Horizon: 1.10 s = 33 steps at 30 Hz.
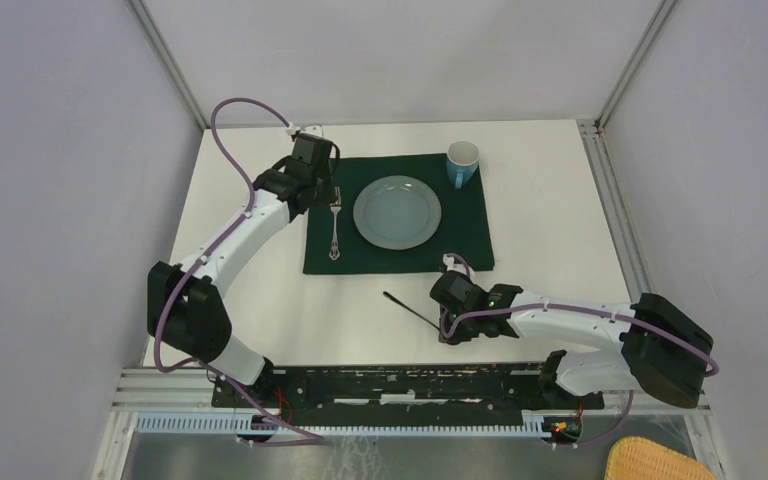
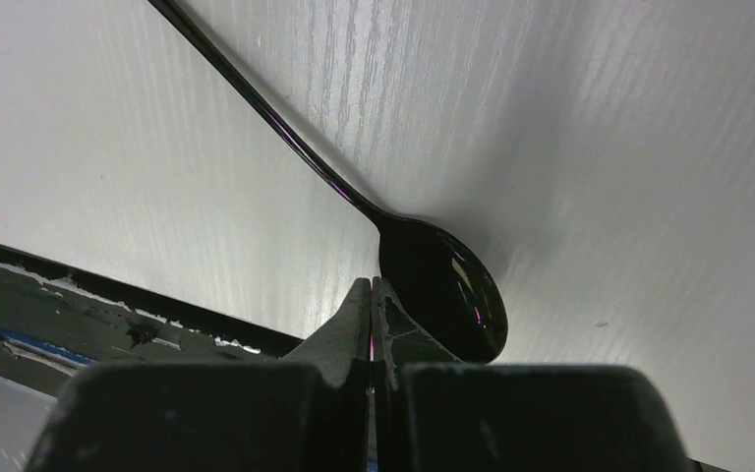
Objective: Set the dinner table for one person
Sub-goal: Adjust the fork at the center of the board.
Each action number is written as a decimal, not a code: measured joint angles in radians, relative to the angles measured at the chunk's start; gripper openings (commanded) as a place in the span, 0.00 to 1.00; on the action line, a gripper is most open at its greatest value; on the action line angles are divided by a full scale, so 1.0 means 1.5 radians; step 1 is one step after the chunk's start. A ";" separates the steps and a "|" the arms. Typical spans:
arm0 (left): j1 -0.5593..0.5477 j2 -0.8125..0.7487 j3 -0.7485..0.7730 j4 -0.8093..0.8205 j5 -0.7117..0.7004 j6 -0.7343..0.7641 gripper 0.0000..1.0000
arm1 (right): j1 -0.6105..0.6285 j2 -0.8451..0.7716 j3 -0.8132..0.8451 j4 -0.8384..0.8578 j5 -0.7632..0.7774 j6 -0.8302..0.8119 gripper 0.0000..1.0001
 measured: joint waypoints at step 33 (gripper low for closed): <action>0.000 -0.002 0.000 0.000 0.000 0.001 0.36 | -0.057 0.050 0.055 -0.092 0.109 0.045 0.00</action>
